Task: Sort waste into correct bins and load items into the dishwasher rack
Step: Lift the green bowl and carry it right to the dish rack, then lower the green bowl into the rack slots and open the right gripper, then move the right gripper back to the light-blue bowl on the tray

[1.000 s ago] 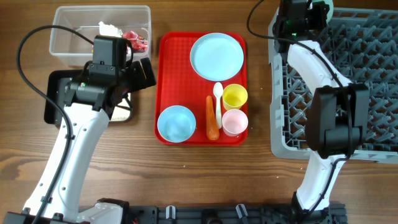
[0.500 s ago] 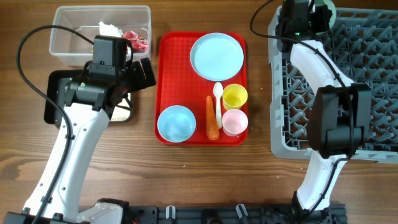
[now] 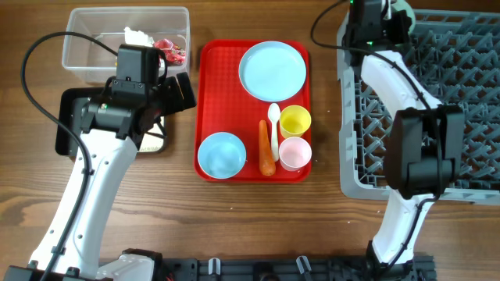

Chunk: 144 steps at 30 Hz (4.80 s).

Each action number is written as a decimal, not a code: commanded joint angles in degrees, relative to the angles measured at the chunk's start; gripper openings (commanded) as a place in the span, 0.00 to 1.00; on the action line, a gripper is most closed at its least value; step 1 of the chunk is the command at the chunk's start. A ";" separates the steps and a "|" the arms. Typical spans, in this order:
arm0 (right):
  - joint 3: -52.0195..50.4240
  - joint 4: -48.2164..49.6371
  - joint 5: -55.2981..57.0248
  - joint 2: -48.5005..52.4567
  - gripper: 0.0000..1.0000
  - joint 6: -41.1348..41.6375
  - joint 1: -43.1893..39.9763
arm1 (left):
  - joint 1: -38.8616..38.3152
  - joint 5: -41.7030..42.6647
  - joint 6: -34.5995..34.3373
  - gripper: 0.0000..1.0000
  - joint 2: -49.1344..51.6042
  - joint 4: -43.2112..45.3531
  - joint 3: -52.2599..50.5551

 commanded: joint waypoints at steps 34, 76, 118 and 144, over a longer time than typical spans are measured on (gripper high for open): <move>0.11 1.60 -5.77 1.46 0.04 3.48 2.78 | 0.28 -0.37 -0.52 1.00 0.44 -0.02 -0.04; 0.11 4.44 7.30 5.20 0.04 3.15 2.03 | 0.28 -0.37 -0.50 1.00 0.44 -0.02 -0.04; 0.11 2.97 11.21 5.57 0.89 4.92 13.20 | 0.28 -0.37 -0.52 1.00 0.44 -0.02 -0.04; 0.11 -37.81 -45.83 -21.42 0.86 45.97 22.67 | 0.28 -0.37 -0.52 1.00 0.44 -0.02 -0.04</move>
